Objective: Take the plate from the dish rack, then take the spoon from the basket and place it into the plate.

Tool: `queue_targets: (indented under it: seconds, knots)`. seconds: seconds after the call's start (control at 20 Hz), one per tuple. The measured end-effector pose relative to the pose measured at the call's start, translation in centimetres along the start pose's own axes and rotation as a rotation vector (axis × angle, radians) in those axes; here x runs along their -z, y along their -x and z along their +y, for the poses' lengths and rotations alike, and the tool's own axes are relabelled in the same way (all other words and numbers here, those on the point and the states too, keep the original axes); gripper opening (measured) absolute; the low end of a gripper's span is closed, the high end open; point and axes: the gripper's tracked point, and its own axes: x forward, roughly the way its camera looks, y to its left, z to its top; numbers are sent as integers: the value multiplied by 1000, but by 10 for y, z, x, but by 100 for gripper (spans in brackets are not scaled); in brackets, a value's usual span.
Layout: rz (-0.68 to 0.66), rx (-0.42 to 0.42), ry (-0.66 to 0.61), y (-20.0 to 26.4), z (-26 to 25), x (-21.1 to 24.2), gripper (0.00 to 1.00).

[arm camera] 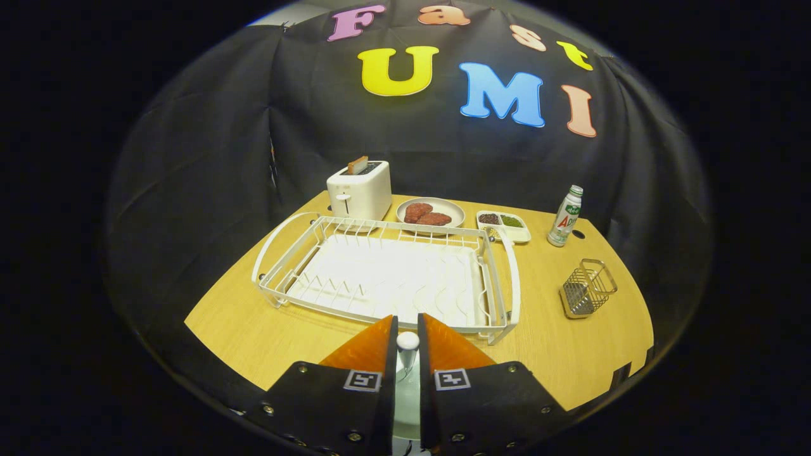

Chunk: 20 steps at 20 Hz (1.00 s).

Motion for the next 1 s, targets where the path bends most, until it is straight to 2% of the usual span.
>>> queue_targets:
  seconds: [0.25, 0.75, 1.0]
  knots:
    - [-43, 17, -44, 0, -16, -22, 16]
    - [-52, 58, -94, 12, -44, -32, 16]
    - [-168, 100, -46, 29, -66, -83, 16]
